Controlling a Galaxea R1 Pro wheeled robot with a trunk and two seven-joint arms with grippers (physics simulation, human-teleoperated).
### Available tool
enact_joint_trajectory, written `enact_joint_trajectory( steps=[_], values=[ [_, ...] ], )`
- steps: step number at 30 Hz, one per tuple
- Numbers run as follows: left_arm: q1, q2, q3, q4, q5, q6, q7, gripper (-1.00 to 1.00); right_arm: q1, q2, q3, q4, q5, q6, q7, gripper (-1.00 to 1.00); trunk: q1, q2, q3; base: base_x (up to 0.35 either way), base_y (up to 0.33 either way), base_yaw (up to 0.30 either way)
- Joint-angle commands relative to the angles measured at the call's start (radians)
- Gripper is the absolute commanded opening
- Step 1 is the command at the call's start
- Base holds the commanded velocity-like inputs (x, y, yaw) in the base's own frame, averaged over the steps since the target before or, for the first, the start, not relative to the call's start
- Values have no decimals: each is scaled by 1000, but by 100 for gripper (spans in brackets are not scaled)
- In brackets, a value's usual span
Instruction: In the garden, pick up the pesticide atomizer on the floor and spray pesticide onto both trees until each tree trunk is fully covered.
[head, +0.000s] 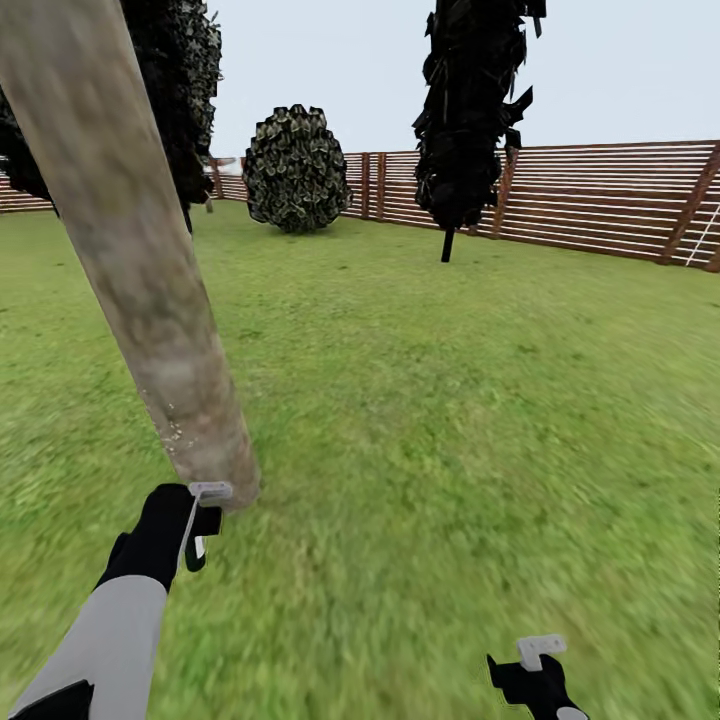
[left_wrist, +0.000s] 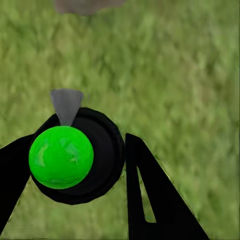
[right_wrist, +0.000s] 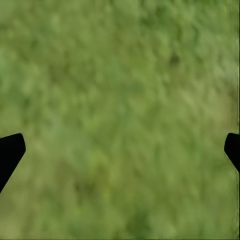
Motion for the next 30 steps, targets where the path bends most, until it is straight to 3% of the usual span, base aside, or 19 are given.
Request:
enact_joint_trajectory(
  steps=[1, 3, 4, 6, 8, 11, 13, 14, 15, 16, 18, 24, 27, 30],
  values=[
    [1, 93, 10, 0, 4, 5, -8, -100, -1, -2, -5, 2, 10, -3, -1, 100, 0, 0, -1, 152, -264, 0],
    [1, 96, 6, 1, 7, 6, -8, -100, -1, -2, -5, 2, 10, -3, -1, 100, 0, 0, -1, 153, -263, 0],
    [1, 80, 2, 1, 7, 6, -8, -100, -1, -2, -5, 2, 10, -3, -1, 100, 0, 0, -1, 162, -257, 0],
    [-6, 16, -2, -1, 5, 6, -7, -100, -1, -4, -5, 2, 10, -3, -1, 100, 0, 0, -1, 171, -248, 0],
    [-8, -3, -2, -2, 5, 7, -6, -100, -1, -4, -5, 2, 10, -3, -1, 100, 0, 0, -1, 176, -244, 0],
    [-9, 1, 4, -4, 3, 7, -6, -100, -1, -4, -5, 2, 10, -2, -1, 100, 0, 0, -1, 177, -243, 0],
    [-2, 39, 9, -29, 2, 7, -7, -100, -1, -4, -5, 2, 10, -3, -1, 100, 0, 0, -1, 186, -237, 0],
    [2, 73, 10, -45, 2, 8, -7, -100, -1, -4, -5, 2, 10, -3, -1, 100, 0, 0, -1, 189, -234, 0],
    [3, 85, 12, -49, 2, 8, -7, -100, -1, -3, -6, 1, 10, -3, -1, 100, 0, 0, -1, 190, -234, 17],
    [4, 105, 33, -54, 2, 8, -9, -100, -1, -3, -6, 0, 10, -3, -2, 100, 0, 0, -1, 191, -234, 163],
    [4, 112, 50, -56, 2, 7, -9, -100, -1, -2, -6, 0, 10, -3, -2, 100, 0, 0, -1, 163, -208, 233],
    [4, 93, 44, -47, 4, 6, -10, -100, -1, -2, -5, 0, 10, -3, -2, 100, 0, 0, -1, 32, -42, 271],
    [-4, 36, 34, -48, 4, 7, -8, -100, -1, -2, -5, 0, 10, -3, -2, 100, 0, 0, -1, 1, -2, 278],
    [-11, 7, 32, -49, 4, 13, -7, -100, -1, -2, -5, 0, 10, -3, -2, 100, 0, 0, -1, 0, 0, 278]
  ],
)
